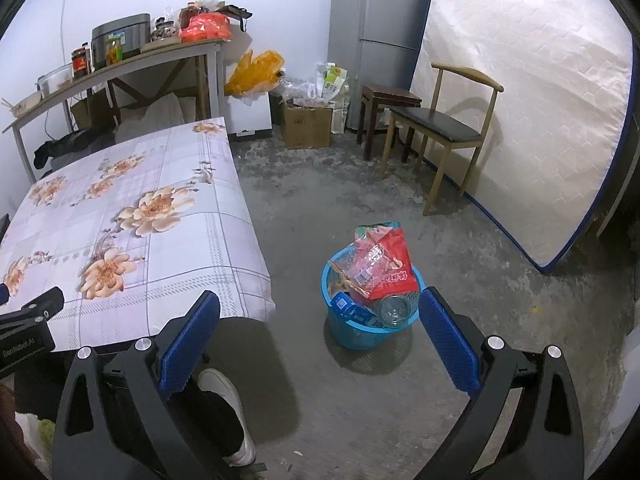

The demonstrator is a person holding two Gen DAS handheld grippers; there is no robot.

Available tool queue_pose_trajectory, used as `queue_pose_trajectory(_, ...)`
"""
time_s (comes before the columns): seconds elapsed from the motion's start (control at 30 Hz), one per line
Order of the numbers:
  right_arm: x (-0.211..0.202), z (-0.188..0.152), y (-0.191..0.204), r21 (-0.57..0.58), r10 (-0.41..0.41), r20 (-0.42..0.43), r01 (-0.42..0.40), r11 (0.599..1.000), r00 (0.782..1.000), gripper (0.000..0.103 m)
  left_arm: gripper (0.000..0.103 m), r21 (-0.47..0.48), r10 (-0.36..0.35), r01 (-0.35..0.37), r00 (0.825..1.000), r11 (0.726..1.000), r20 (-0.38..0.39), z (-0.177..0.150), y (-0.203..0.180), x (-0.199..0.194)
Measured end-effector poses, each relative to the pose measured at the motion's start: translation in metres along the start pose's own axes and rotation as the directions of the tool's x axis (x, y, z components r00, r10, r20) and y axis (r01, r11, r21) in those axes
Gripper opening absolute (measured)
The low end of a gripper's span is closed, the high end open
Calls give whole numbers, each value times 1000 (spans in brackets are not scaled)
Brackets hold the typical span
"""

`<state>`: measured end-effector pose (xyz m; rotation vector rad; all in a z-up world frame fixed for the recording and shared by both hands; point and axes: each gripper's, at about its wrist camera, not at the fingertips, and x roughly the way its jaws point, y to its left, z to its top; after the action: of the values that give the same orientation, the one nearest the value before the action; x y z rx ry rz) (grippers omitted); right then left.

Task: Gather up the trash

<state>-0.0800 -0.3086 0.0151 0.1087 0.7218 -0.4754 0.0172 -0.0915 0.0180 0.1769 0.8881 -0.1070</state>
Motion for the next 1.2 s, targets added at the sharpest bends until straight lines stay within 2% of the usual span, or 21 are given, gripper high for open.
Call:
queue_pose_trajectory(0.47, 1, 0, -1, 2, 9, -3, -9, 1000, 1000, 97, 94, -6, 49, -49, 999, 999, 14, 1, 10, -4)
queue_pose_trajectory(1.2, 1, 0, 2, -1, 10, -6, -10, 1000, 1000, 97, 94, -10, 47, -47, 999, 999, 1, 0, 14, -2)
